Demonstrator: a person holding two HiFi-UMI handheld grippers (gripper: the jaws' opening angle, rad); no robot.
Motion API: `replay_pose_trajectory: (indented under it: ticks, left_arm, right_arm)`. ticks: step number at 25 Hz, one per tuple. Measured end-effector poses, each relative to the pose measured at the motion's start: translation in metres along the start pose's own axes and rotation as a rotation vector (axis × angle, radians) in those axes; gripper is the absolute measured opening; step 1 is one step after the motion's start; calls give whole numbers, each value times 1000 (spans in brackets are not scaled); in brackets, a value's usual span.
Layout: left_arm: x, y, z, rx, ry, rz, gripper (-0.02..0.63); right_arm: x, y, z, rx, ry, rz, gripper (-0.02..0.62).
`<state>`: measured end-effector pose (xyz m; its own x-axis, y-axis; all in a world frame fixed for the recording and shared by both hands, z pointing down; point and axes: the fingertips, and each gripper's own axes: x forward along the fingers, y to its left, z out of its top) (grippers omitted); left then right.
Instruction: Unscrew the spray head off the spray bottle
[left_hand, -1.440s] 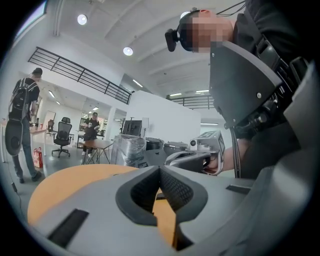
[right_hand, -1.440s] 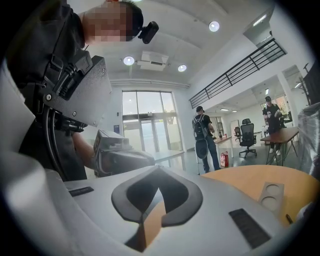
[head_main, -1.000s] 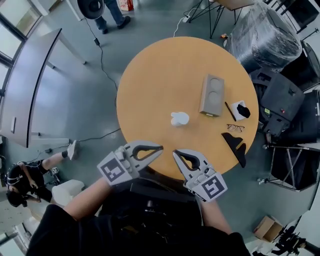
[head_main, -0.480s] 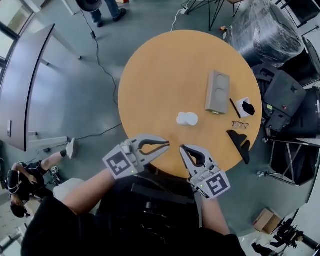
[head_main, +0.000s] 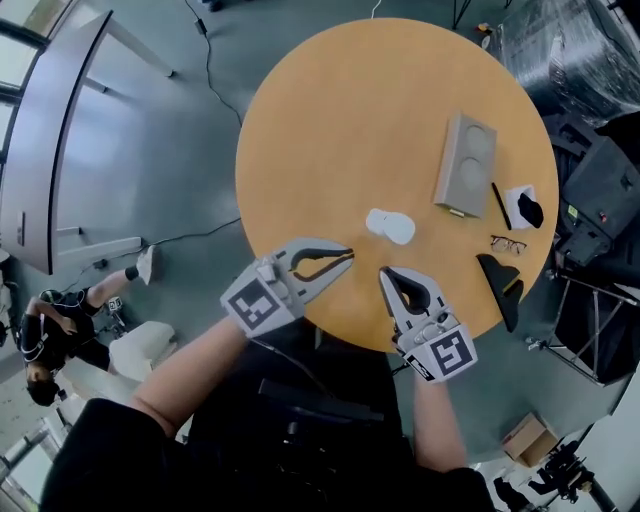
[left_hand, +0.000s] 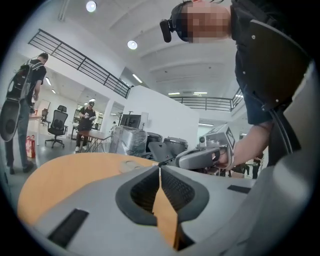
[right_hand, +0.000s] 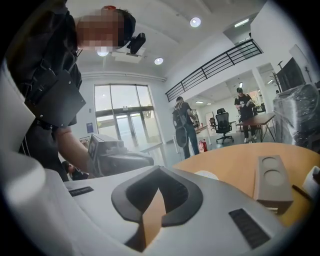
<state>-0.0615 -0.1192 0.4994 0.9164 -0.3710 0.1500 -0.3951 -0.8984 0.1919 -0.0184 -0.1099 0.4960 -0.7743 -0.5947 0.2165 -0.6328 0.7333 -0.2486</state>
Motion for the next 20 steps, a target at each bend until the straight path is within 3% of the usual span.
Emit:
replay_pose_trajectory:
  ticks: [6,16,19,20]
  left_arm:
    - [34,29,-76,-40,39,91,38]
    - [92,58,-199,24,121,102,101]
    - [104,60,-220,11,103,96,118]
    - [107,61,-225,4,96,99,149]
  right_arm:
    - [9,-52,-66,39,4,-5,0]
    - [17,-104,-157,71,1,-18,6]
    - [18,-111,-175,93,-5,-10,17]
    - [18,-113,-180,101,-7,-4,18]
